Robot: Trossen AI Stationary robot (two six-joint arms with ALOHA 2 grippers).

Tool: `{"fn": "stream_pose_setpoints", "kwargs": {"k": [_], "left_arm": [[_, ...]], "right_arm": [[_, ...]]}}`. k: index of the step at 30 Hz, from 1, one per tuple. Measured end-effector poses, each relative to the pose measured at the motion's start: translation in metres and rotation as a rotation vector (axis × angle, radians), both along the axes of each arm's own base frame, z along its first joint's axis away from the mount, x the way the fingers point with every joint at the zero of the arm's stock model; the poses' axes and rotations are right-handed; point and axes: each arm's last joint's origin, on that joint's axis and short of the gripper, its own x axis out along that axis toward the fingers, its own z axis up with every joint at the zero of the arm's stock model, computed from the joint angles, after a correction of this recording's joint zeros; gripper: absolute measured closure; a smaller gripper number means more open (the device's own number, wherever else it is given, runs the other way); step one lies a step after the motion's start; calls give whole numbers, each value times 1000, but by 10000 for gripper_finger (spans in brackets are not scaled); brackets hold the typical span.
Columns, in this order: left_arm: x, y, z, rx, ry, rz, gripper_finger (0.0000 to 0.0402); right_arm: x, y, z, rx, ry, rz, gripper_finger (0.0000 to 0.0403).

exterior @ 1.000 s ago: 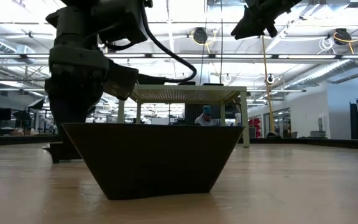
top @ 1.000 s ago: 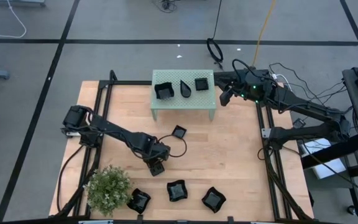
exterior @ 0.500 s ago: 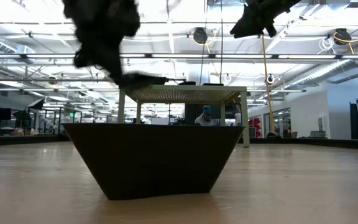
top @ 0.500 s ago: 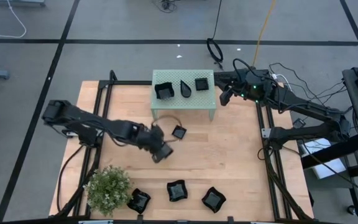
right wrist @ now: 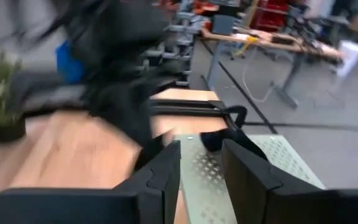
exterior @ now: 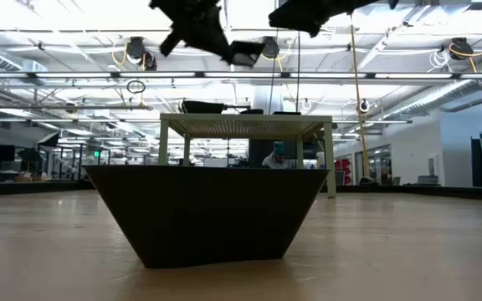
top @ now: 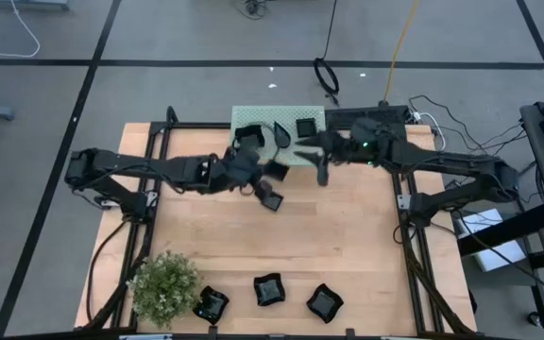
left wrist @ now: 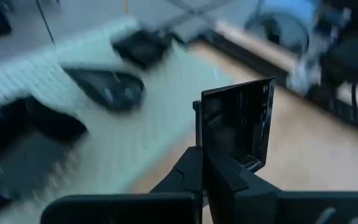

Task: Pick & Place Mini shaped plates
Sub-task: Stack the black square plate on the shelf

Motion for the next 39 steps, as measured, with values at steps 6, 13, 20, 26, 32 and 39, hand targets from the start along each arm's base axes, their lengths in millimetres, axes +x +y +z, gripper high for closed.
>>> {"fn": "stream_pose_setpoints", "kwargs": {"k": [6, 13, 20, 26, 32, 39], "left_arm": [[4, 14, 10, 63, -73, 8, 388], [6, 13, 12, 51, -96, -58, 391], [6, 13, 12, 64, -90, -65, 396], [6, 12, 12, 63, -91, -65, 384], [6, 13, 12, 64, -89, -64, 397], [6, 12, 12, 63, -95, -65, 386]], "right_arm": [[23, 7, -14, -99, 18, 38, 287], [35, 3, -25, -113, 28, -7, 241], [42, 1, -33, -145, 56, -5, 233], [42, -1, -30, -195, 41, -65, 256], [41, -2, -28, -220, 39, -123, 285], [41, -3, -31, -217, 65, -126, 339]]}}
